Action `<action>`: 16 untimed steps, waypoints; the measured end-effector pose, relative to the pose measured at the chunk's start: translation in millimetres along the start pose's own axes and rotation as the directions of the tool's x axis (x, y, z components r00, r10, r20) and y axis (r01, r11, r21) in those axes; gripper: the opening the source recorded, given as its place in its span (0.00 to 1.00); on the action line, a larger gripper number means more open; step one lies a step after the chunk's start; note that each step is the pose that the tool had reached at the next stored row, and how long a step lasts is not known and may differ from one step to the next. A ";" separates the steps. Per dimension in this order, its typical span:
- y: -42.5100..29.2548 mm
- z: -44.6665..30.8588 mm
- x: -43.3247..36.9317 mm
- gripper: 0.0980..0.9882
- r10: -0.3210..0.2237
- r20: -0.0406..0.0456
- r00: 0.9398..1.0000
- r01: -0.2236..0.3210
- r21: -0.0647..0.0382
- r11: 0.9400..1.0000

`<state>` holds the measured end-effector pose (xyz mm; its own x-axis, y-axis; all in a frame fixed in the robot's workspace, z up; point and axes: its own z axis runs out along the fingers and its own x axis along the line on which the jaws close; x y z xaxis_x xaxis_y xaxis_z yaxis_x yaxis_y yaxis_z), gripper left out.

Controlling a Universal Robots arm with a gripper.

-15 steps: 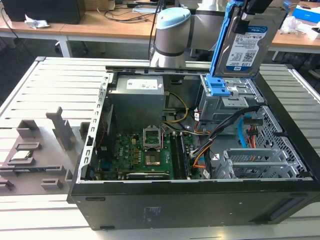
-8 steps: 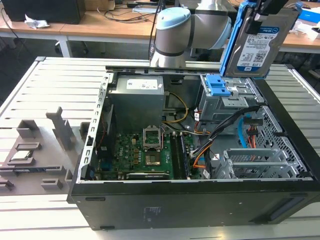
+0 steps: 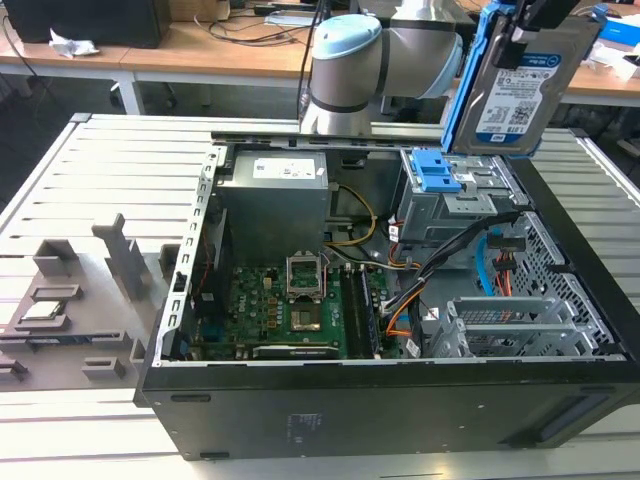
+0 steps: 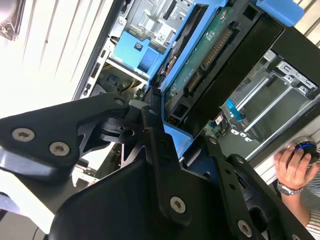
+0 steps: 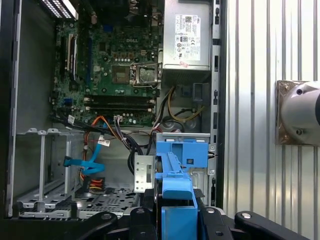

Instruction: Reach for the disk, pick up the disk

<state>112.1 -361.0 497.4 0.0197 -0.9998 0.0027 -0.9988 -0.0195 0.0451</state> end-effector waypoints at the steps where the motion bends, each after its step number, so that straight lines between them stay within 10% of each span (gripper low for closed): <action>1: 0.0 0.0 1.4 0.30 0.000 0.000 1.000 0.000 0.000 1.000; 16: 0.8 0.2 42.3 0.30 0.000 0.000 1.000 0.000 0.000 1.000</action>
<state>112.1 -403.3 497.3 0.0197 -0.9998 0.0026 -0.9988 -0.0196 0.0451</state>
